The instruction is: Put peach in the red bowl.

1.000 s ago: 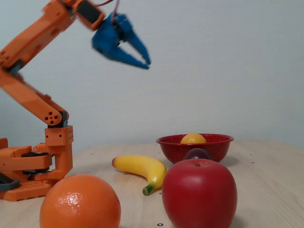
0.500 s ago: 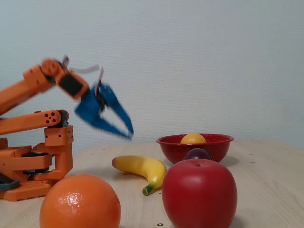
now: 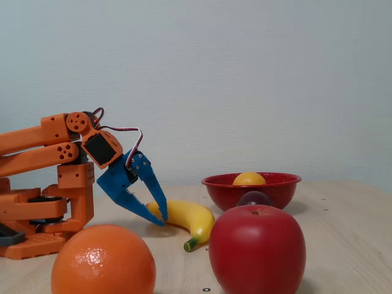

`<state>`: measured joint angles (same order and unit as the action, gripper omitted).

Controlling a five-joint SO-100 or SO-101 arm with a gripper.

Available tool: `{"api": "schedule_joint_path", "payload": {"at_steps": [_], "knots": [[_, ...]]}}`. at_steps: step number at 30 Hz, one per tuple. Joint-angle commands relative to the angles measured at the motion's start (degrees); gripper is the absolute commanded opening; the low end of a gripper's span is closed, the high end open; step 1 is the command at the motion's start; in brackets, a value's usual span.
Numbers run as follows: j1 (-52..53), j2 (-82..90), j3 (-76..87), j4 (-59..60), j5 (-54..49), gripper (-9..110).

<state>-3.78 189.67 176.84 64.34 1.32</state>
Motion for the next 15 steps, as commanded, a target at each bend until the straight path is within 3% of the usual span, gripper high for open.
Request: {"api": "schedule_joint_path", "payload": {"at_steps": [1,15], "knots": [[1.8,1.2,1.6,-1.5,1.9,0],[2.3,1.2,1.6,-1.4,3.7,0]]}}
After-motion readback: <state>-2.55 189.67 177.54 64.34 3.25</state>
